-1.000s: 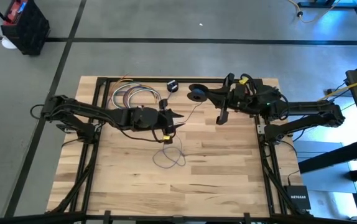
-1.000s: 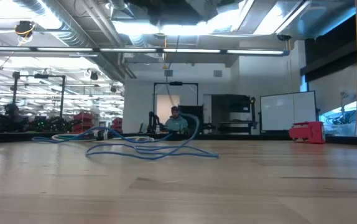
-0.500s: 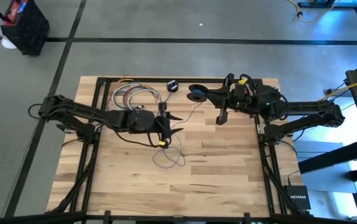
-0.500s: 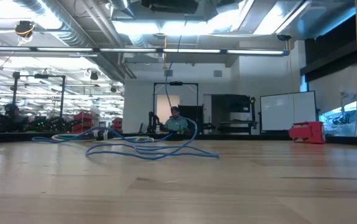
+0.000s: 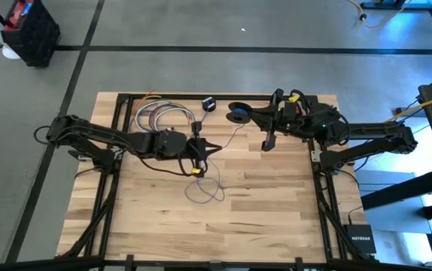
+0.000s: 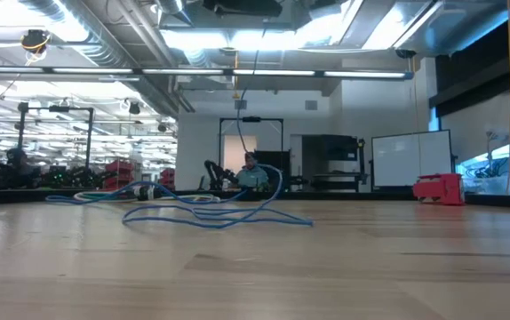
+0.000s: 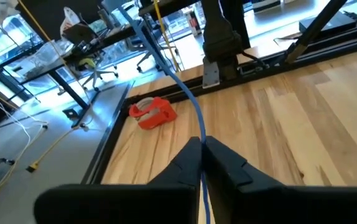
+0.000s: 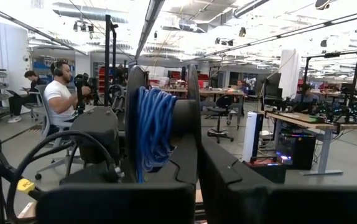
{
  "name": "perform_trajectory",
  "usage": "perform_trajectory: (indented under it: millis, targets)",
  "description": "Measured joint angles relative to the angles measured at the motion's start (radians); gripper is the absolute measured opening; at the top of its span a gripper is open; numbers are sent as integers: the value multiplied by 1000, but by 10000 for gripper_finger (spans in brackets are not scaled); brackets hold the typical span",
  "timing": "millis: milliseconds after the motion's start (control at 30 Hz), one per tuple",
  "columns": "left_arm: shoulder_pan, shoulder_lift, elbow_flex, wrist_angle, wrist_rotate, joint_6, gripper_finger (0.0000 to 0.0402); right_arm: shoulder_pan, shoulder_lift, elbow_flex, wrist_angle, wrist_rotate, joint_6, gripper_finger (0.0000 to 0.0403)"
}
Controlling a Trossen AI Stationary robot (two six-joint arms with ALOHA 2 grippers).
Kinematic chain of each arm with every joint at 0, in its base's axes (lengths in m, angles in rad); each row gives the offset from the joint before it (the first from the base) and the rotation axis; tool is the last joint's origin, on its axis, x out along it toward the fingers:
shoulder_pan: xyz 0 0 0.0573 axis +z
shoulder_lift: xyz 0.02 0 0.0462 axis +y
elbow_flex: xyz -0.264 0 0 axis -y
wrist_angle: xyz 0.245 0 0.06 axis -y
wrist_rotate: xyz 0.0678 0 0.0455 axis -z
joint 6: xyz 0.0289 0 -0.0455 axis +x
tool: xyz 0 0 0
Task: Coil cords
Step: Coil the blue wire onto the black spool
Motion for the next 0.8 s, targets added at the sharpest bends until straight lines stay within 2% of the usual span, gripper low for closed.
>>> perform_trajectory:
  millis: [100,267,400,700,800]
  targets:
    - [17,0,0,-11,-9,-12,5,0,0,0,0,-12,0,5]
    - [34,-25,0,-86,-152,-38,4,1,0,0,-50,-42,-9,5]
    - [34,-92,0,-188,-199,-74,3,1,0,0,-122,-42,-38,5]
    - [39,-269,0,-220,-212,-132,4,1,29,0,-257,-41,-129,5]
    - [50,-322,0,-219,-211,-135,2,1,63,-1,-283,-1,-168,5]
